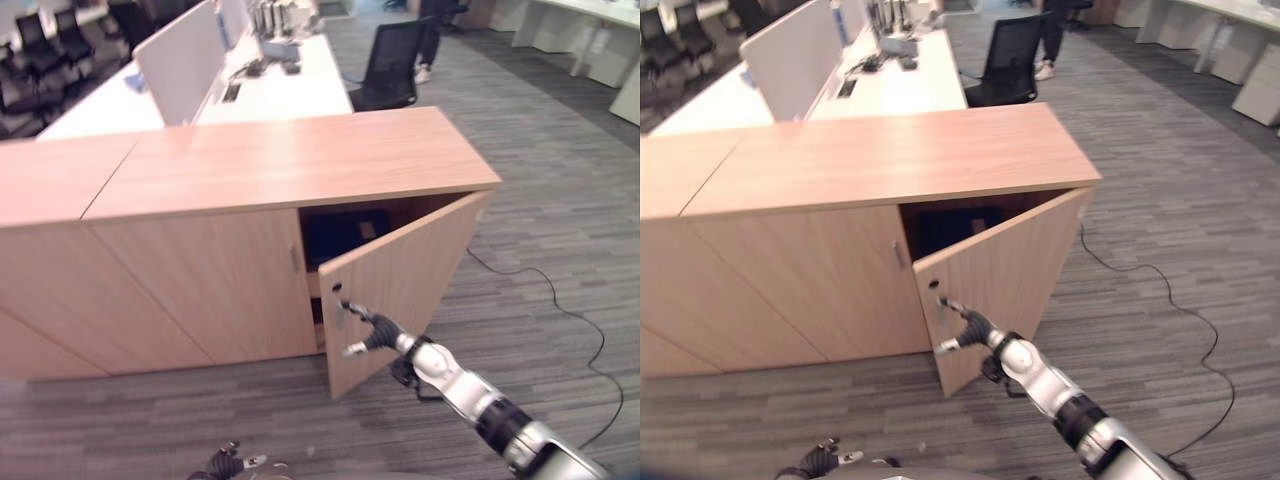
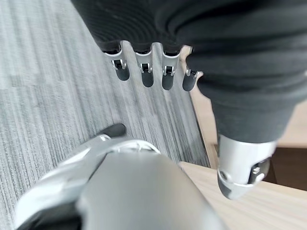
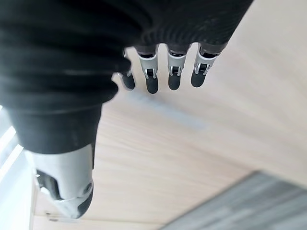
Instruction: Put the empty folder in the office cabinet
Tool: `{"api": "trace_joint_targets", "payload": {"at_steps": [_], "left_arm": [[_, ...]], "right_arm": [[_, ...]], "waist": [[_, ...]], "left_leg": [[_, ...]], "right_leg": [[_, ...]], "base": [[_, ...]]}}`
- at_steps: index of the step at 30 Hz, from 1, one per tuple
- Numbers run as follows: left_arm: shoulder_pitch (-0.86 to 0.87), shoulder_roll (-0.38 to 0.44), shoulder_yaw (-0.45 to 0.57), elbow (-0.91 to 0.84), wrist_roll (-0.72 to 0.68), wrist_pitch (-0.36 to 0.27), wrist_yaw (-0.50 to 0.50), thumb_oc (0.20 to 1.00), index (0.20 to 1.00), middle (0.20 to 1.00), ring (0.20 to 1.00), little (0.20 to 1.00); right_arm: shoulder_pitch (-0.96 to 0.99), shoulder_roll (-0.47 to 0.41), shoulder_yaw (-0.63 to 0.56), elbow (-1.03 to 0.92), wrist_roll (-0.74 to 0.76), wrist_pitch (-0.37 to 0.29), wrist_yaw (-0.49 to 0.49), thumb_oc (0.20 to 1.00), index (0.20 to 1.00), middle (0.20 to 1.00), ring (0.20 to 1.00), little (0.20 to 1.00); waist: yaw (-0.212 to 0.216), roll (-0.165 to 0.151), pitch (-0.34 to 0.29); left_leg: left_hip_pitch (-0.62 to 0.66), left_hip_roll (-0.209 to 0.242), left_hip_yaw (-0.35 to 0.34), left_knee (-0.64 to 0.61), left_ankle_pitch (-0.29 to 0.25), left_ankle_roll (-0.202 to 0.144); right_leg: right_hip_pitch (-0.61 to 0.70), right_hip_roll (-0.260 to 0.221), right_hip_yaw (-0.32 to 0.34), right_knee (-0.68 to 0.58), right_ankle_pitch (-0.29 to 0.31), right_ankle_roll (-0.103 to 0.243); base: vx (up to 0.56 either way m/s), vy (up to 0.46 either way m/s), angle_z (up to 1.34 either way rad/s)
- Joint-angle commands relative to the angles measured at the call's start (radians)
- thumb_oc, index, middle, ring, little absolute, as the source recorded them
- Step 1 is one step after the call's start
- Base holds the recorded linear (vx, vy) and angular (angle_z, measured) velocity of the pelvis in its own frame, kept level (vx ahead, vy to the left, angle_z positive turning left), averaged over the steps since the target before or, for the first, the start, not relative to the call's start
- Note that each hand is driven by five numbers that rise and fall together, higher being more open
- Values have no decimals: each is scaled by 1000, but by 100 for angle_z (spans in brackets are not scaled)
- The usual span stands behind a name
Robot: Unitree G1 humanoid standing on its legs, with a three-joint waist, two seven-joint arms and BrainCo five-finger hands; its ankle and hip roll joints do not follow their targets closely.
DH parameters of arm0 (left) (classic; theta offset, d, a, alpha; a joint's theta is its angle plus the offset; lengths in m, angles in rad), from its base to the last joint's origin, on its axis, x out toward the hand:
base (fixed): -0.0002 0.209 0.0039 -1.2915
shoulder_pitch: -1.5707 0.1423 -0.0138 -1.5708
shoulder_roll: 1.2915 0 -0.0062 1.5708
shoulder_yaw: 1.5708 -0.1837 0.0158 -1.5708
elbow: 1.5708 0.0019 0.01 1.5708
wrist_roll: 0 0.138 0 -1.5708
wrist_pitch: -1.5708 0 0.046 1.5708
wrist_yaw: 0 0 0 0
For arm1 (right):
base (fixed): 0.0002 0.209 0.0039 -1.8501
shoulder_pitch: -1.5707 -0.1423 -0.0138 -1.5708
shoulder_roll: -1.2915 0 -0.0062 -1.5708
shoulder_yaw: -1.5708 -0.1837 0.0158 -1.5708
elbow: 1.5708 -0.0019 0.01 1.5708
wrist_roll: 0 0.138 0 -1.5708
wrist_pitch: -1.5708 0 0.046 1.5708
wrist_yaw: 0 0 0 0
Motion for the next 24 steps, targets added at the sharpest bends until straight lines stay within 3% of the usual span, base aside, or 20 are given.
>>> {"api": "trace_joint_targets", "payload": {"at_steps": [1,3,4,5,6,7,8,9,13,18,19,24], "left_arm": [[-43,37,-28,-26,46,-8,-4,1000,1000,1000,1000,1000],[-40,50,-32,-47,35,-8,-3,1000,1000,1000,1000,1000],[-41,51,-32,-47,35,-8,-3,1000,1000,1000,1000,1000],[-51,64,-32,-48,21,-7,-5,1000,1000,1000,1000,1000],[-51,64,-32,-48,21,-7,-5,1000,1000,1000,1000,1000],[-54,71,-35,-49,9,-10,-9,1000,1000,1000,1000,1000],[-51,87,-37,-56,-14,-16,-20,1000,1000,1000,1000,1000],[-52,93,-38,-55,-17,-18,-22,1000,1000,1000,1000,1000],[-59,106,-48,-51,-29,-26,-32,1000,1000,1000,1000,1000],[-20,108,-29,-35,-36,-27,-41,1000,1000,1000,1000,1000],[-4,105,-63,-32,-12,-23,-56,1000,1000,1000,1000,1000],[0,96,-86,-29,-16,-24,-65,1000,1000,1000,1000,1000]], "right_arm": [[-98,62,4,58,27,-63,-30,1000,1000,1000,1000,1000],[-137,80,-53,135,73,-57,-70,1000,1000,1000,1000,1000],[-138,80,-54,136,73,-58,-69,1000,1000,1000,1000,1000],[-138,68,-129,170,134,-62,-109,1000,1000,1000,1000,1000],[-138,67,-129,171,134,-63,-108,1000,1000,1000,1000,1000],[-138,41,-173,186,165,-63,-131,1000,1000,1000,1000,1000],[-141,-8,-238,226,215,-69,-163,1000,1000,1000,1000,1000],[-146,-37,-270,252,233,-71,-178,1000,1000,1000,1000,1000],[-166,-115,-377,342,317,-84,-212,1000,1000,1000,1000,1000],[-217,-242,-456,470,364,-85,-227,1000,1000,1000,1000,1000],[-273,-319,-458,560,365,-77,-219,1000,1000,1000,1000,1000],[-364,-371,-417,690,369,-59,-189,1000,1000,1000,1000,1000]], "waist": [[22,30,1],[30,37,17],[33,34,18],[27,43,20],[27,43,20],[16,46,18],[0,46,19],[-4,42,16],[-24,35,7],[-12,22,-31],[-9,27,-44],[-7,39,-49]], "left_leg": [[-9,5,-56,9,-44,12],[9,-21,-70,-6,-54,42],[9,-23,-67,-6,-54,43],[22,-29,-104,-26,-52,49],[22,-28,-104,-26,-52,49],[31,-37,-137,-39,-51,47],[47,-55,-185,-55,-53,39],[54,-64,-203,-66,-55,34],[66,-74,-246,-76,-62,24],[83,-86,-255,-89,-68,18],[91,-80,-272,-101,-63,10],[102,-65,-283,-120,-49,-4]], "right_leg": [[-24,-40,32,266,-126,47],[-82,-87,59,411,-44,80],[-86,-90,62,415,-46,81],[-119,-62,125,447,-31,91],[-120,-61,125,445,-31,91],[-120,-23,175,411,-66,78],[-109,36,248,295,-140,61],[-93,48,268,206,-141,54],[-113,58,334,102,-103,65],[-39,52,324,29,-79,71],[-13,62,312,1,-88,65],[13,79,294,-26,-94,55]], "base": [[56,238,70],[48,175,50],[62,96,24],[47,47,26],[108,55,52],[146,-4,47],[187,-44,35],[122,-55,40],[96,-63,88],[95,-74,44],[54,-112,-1],[27,-92,4]]}}
